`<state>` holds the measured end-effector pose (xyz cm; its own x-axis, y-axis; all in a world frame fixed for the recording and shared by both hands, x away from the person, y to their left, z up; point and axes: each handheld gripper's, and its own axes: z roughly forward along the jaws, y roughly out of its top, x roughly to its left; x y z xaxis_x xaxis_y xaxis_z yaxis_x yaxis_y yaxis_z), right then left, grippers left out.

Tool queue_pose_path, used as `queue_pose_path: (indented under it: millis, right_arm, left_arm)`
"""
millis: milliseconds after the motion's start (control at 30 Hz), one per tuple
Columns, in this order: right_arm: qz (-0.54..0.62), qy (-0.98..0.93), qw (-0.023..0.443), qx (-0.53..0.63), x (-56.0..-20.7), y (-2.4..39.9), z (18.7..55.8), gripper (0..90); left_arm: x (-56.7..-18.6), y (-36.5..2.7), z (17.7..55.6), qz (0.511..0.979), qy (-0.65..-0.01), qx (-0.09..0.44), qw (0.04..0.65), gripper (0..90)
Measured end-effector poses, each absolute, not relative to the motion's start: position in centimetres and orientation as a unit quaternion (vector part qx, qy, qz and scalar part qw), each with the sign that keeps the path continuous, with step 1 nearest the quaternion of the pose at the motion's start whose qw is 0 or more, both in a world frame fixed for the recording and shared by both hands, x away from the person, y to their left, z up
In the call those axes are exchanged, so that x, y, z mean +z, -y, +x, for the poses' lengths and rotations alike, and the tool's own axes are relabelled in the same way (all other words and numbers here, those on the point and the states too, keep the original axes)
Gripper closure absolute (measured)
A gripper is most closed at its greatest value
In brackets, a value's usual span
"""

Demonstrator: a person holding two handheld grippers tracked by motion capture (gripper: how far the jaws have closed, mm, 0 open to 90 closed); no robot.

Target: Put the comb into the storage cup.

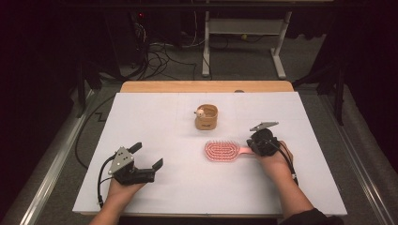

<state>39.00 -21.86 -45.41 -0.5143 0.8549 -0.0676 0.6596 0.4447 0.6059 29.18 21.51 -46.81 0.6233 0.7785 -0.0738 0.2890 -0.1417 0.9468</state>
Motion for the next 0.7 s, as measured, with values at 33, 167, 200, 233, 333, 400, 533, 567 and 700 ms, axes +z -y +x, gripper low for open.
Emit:
queue_pose_path:
  millis: [33,167,200,233,333,400,533,567,700]
  right_arm:
    - [0.458,-0.829,0.184,0.264,-45.4,22.0,38.8,90.0]
    - [0.454,-0.830,0.181,0.269,-45.4,22.4,37.7,90.0]
    - [0.455,-0.830,0.178,0.271,-45.4,22.5,37.5,90.0]
    - [0.454,-0.829,0.178,0.273,-45.5,22.6,37.2,90.0]
    - [0.455,-0.828,0.172,0.279,-45.6,22.9,36.6,90.0]
    - [0.453,-0.828,0.171,0.283,-45.7,23.0,36.2,90.0]
    - [0.446,-0.829,0.166,0.292,-45.8,23.2,35.2,90.0]
    - [0.446,-0.829,0.166,0.292,-45.8,23.2,35.2,90.0]
    - [0.443,-0.831,0.168,0.293,-45.8,23.4,34.4,90.0]
  left_arm:
    - [-46.8,-21.5,29.2,0.720,-0.371,0.226,0.541,0.2]
    - [-46.8,-21.6,29.1,0.719,-0.372,0.227,0.541,0.1]
    - [-46.8,-21.6,29.1,0.719,-0.372,0.227,0.541,0.1]
    - [-46.8,-21.7,29.1,0.720,-0.371,0.229,0.541,0.1]
    - [-46.8,-21.9,29.2,0.716,-0.374,0.233,0.542,0.0]
    - [-46.8,-21.9,29.2,0.714,-0.375,0.235,0.542,0.0]
    - [-46.8,-22.0,29.2,0.714,-0.376,0.236,0.541,0.0]
    - [-46.8,-22.0,29.2,0.714,-0.376,0.236,0.541,0.0]
    - [-46.8,-22.0,29.1,0.714,-0.375,0.236,0.542,0.0]
